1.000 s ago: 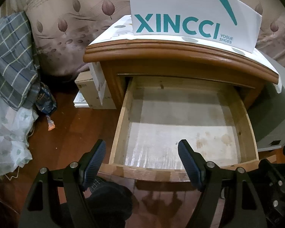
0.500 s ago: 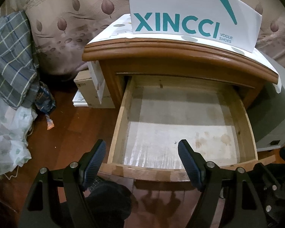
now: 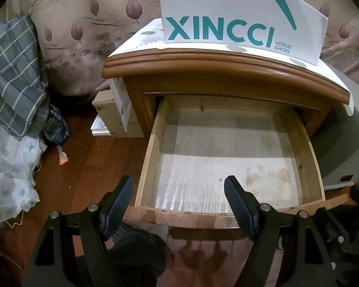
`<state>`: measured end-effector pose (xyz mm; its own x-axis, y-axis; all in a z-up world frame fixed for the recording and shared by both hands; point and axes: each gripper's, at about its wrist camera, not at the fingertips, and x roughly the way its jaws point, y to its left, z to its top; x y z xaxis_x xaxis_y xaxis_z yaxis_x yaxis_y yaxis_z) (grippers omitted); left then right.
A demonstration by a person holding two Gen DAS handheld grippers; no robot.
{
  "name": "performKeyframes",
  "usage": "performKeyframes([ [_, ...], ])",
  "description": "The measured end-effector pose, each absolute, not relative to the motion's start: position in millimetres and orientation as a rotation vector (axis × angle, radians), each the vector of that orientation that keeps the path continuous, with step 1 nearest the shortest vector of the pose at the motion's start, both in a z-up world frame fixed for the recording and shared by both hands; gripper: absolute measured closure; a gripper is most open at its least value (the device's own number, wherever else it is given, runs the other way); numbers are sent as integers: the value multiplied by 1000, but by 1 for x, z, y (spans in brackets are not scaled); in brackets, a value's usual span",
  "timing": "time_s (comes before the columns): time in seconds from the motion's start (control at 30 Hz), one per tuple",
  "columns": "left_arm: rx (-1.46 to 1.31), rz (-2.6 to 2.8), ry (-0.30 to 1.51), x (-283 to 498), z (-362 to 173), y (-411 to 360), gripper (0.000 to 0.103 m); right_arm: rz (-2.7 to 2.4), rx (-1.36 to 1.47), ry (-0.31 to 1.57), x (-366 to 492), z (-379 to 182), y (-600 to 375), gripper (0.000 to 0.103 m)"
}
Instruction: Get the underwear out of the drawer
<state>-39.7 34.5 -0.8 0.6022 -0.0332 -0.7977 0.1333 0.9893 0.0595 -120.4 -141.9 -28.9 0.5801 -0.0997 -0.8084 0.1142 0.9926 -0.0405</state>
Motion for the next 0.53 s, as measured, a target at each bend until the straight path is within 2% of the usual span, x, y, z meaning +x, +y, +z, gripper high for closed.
performKeyframes([
  [0.53, 101, -95, 902, -42, 2, 38, 28, -121, 13, 948, -119, -30, -141, 22],
])
